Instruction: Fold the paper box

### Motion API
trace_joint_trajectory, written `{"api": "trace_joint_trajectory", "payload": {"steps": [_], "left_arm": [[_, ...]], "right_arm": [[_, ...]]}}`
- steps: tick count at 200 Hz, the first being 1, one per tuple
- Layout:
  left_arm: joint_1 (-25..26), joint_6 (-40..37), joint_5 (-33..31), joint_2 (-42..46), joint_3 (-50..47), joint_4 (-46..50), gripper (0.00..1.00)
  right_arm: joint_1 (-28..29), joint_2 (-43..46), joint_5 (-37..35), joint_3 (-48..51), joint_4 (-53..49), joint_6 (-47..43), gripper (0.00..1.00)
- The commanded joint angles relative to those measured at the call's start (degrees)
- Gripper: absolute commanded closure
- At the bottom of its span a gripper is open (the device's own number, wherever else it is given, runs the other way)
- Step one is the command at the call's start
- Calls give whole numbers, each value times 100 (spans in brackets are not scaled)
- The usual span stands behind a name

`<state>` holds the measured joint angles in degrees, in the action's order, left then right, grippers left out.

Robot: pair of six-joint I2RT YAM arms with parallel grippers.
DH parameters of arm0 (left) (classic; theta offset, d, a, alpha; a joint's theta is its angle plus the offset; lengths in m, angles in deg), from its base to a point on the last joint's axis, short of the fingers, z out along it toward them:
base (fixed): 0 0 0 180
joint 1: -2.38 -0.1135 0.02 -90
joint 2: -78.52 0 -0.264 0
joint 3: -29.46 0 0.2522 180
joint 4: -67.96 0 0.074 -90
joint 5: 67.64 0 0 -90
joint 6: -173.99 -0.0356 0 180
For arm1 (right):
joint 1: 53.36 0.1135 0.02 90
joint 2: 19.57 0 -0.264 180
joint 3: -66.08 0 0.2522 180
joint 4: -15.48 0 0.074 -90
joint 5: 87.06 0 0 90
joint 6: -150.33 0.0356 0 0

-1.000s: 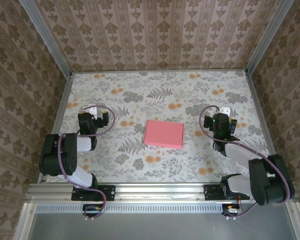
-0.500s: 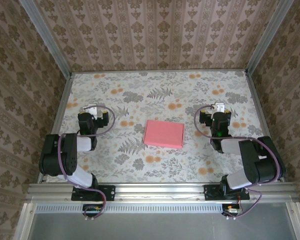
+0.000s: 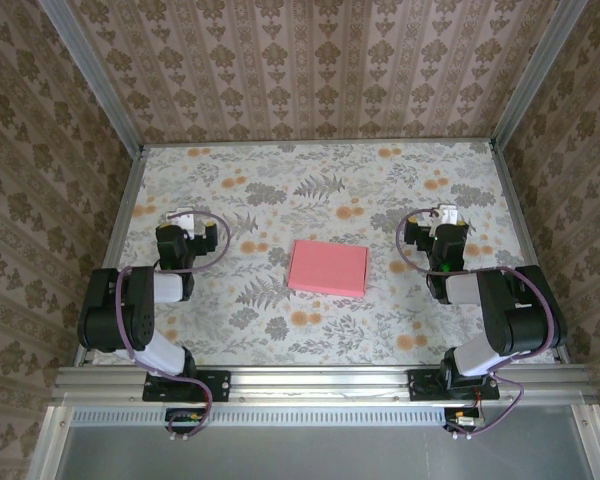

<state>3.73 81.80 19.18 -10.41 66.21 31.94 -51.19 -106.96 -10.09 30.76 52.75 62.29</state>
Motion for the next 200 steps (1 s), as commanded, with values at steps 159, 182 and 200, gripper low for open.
{"api": "trace_joint_trajectory", "payload": {"steps": [159,182,200], "left_arm": [[-20,-114,126,-1,-22,-190,0],[-20,-114,129,-2,-22,-190,0],[-20,-110,136,-1,-22,-190,0]], "right_arm": [[-200,-23,1196,-199,-269,-20,0],[-130,-20,1099,-166,-207,-74,0],[-50,-15,954,-142,-157,-129,0]]}}
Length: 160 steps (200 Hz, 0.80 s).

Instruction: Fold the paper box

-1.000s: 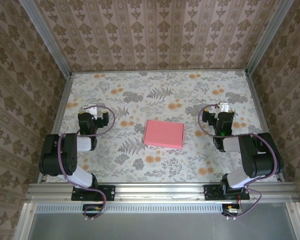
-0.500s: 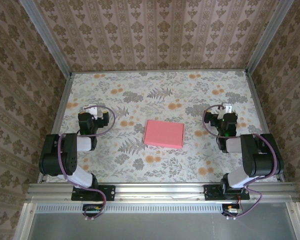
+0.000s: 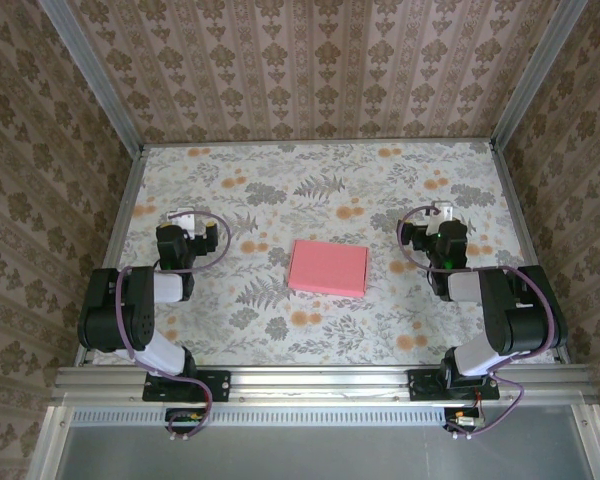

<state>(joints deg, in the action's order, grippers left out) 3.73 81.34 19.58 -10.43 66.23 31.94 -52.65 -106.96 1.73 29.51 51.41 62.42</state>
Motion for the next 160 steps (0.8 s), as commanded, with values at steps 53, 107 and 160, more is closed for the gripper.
{"api": "trace_joint_trajectory", "payload": {"steps": [53,107,160], "left_arm": [[-20,-61,94,0,-24,-190,0],[-20,-70,102,7,-24,-190,0],[-25,-78,99,1,-25,-190,0]], "right_arm": [[96,17,25,280,476,-224,0],[52,-16,-111,-19,-31,-137,0],[8,-19,-171,-67,-126,-35,0]]}}
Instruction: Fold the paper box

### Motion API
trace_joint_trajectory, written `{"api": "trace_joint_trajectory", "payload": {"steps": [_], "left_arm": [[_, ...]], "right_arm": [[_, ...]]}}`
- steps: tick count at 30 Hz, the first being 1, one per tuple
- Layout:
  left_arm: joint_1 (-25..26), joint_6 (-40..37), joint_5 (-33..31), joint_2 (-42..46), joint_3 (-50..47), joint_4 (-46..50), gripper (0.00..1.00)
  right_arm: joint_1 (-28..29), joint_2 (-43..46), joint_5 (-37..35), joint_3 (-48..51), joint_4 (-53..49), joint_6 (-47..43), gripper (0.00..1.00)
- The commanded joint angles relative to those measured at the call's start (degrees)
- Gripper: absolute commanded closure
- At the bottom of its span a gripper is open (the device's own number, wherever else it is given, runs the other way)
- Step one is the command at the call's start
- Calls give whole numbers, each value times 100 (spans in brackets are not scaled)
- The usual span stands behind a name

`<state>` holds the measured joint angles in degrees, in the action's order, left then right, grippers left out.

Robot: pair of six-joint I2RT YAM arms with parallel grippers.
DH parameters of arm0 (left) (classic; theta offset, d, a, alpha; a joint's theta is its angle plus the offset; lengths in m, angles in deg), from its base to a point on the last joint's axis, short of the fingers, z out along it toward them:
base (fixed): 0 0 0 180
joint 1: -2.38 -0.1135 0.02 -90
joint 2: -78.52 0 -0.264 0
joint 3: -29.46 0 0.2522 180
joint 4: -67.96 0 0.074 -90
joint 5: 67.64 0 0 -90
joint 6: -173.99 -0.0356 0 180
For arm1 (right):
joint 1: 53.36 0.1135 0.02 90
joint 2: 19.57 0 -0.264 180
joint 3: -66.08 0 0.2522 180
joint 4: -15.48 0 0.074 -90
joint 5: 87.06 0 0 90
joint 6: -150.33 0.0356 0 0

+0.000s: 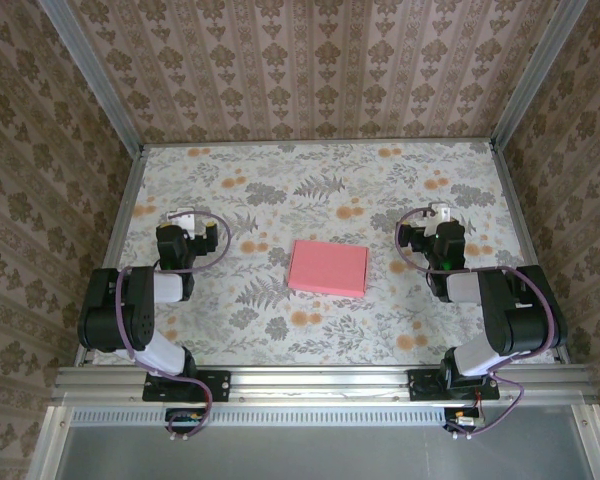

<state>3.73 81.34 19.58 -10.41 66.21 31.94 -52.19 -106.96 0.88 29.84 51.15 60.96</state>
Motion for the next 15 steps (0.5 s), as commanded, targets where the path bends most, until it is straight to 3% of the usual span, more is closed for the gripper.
{"api": "trace_joint_trajectory", "payload": {"steps": [1,15], "left_arm": [[-22,-73,97,-2,-22,-190,0],[-39,-95,235,6,-12,-166,0]], "right_arm": [[-38,-17,-85,-99,-100,113,0],[-54,-23,-66,-107,-109,113,0]]}}
